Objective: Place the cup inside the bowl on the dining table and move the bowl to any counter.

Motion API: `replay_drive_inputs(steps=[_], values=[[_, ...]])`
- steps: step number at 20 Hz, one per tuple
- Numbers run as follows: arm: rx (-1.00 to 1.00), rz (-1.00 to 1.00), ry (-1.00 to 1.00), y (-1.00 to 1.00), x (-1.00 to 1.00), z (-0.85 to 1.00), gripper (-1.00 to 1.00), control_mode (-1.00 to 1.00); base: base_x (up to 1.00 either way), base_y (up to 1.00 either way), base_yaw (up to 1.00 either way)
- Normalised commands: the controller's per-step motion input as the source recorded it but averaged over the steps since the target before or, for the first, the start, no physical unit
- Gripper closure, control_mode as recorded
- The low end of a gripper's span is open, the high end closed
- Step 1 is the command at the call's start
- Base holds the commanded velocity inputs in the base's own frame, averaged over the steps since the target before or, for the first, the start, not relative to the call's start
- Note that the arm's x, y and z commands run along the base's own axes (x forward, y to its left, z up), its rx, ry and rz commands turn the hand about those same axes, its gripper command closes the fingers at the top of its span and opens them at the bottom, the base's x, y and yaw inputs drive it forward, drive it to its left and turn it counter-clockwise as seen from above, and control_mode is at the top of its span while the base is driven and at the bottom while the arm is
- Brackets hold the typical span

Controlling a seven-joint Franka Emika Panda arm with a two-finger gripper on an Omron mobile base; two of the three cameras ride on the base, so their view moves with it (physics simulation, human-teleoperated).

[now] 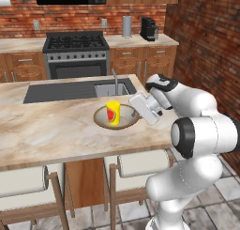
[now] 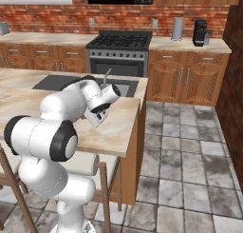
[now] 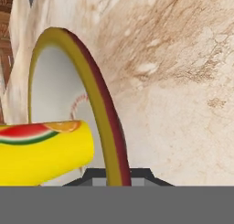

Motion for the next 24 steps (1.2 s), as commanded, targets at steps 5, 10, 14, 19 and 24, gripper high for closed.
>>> replay_drive_inputs(steps=[5, 10, 14, 19, 24], values=[[0.08, 0.0, 0.0, 0.0, -0.01, 0.2, 1.0, -1.0, 0.0, 0.0, 0.0], [0.02, 0.0, 0.0, 0.0, -0.1, 0.45, 1.0, -1.0, 0.0, 0.0, 0.0], [0.0, 0.0, 0.0, 0.0, -0.11, 0.36, 1.0, -1.0, 0.0, 0.0, 0.0], [0.0, 0.0, 0.02, 0.0, -0.17, 0.28, 1.0, -1.0, 0.0, 0.0, 0.0], [0.01, 0.0, 0.01, 0.0, -0.27, 0.25, 1.0, -1.0, 0.0, 0.0, 0.0]])
